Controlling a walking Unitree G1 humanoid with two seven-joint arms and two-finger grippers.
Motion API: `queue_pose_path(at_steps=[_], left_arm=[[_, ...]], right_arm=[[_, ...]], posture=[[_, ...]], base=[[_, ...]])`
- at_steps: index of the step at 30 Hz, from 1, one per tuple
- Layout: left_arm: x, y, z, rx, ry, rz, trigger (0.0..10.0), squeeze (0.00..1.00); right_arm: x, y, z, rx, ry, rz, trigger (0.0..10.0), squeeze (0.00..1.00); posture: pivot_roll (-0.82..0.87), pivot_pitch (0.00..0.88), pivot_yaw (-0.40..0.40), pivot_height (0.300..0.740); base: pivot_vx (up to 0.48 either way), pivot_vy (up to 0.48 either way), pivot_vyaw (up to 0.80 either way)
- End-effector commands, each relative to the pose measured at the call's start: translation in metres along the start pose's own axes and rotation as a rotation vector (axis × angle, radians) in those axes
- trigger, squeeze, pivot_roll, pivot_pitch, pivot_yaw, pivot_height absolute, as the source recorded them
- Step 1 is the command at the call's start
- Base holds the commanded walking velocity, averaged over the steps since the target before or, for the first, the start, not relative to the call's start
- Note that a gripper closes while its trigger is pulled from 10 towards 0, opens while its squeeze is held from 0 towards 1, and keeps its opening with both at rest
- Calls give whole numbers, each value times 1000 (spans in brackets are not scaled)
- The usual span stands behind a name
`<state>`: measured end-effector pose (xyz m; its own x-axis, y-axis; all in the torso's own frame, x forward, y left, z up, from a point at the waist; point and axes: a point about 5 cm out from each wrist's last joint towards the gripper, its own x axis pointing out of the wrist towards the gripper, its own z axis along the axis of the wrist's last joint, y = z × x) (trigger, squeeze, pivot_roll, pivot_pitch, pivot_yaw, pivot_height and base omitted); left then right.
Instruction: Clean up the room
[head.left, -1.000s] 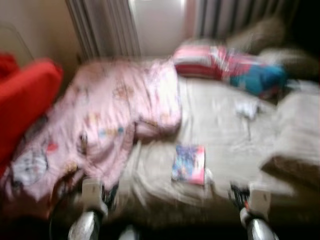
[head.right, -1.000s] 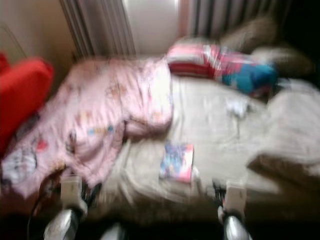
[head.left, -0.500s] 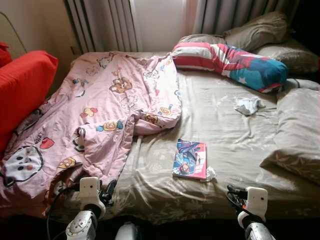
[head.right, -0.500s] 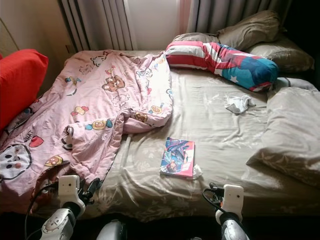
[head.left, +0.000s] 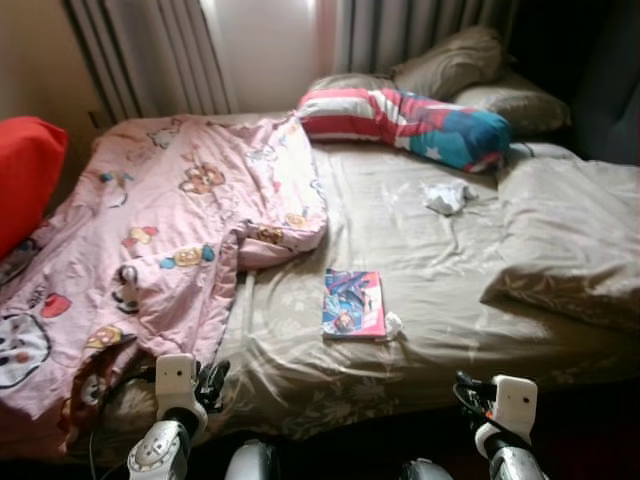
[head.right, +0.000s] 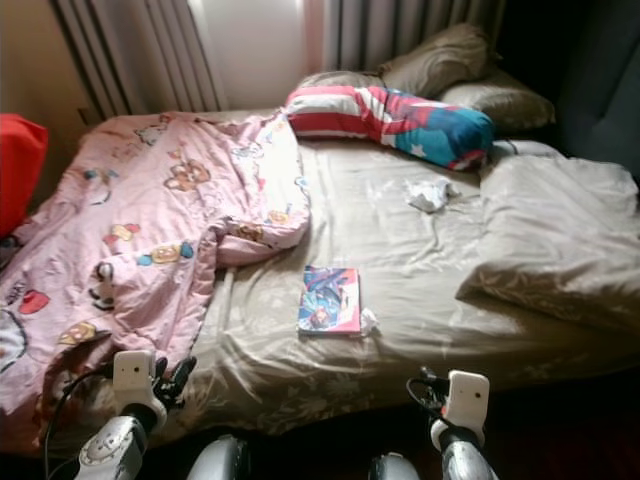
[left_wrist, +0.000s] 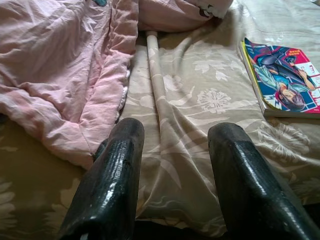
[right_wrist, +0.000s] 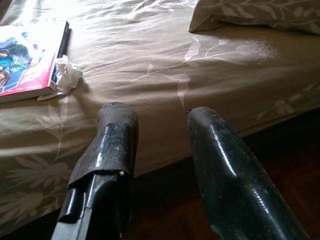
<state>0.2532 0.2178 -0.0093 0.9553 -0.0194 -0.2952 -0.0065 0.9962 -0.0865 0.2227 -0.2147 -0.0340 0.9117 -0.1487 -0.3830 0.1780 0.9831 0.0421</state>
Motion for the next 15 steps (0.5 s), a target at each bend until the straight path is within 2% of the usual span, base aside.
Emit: queue_pose_path(at_steps=[1, 10, 15], left_arm=[[2, 3, 4, 8, -4, 7, 10000, 0], [3, 4, 5, 10, -3, 13, 10000, 0], [3, 4, 6, 13, -3, 13, 10000, 0]], right_arm=[[3, 5, 3, -11, -3, 16, 10000, 0], [3, 8, 3, -8, -5, 30, 10000, 0], [3, 7, 2, 6, -2, 14, 10000, 0]], posture=[[-77, 15, 35, 622], [-74, 20, 35, 622], [-74, 25, 38, 622]], base=[[0, 0, 0], [0, 0, 763], [0, 0, 0]])
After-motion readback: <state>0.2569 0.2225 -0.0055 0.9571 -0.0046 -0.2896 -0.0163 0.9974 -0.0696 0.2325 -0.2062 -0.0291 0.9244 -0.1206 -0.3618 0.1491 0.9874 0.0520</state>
